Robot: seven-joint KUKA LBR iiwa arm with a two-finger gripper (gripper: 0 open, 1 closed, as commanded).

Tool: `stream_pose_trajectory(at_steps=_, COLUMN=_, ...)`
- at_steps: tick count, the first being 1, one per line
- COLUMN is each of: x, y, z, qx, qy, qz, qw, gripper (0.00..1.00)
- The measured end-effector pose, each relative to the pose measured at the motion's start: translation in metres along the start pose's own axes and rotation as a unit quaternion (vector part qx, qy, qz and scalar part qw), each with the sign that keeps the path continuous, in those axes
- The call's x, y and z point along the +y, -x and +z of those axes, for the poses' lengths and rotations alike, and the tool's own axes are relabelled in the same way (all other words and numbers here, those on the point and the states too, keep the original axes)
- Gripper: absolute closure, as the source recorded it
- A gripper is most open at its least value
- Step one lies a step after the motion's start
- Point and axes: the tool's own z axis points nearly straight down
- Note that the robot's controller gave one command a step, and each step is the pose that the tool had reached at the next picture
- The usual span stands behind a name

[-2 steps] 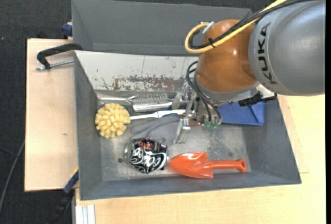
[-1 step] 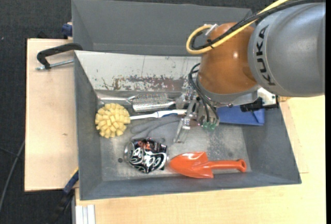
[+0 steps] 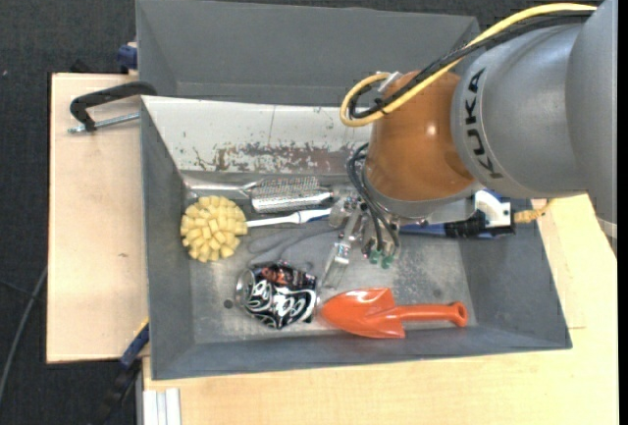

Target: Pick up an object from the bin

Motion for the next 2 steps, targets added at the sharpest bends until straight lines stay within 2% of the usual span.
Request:
stream_pose_trajectory(at_steps=1, x=-0.045, y=0.032, z=0.034, qx=-0.0089, qy=0.001, qz=-0.147, qw=0.989, gripper=0.0)
stream_pose_trajectory(at_steps=2, x=-0.009, y=0.018, z=0.051, qx=-0.0019, qy=0.001, qz=0.09, qw=0.9959, gripper=1.0)
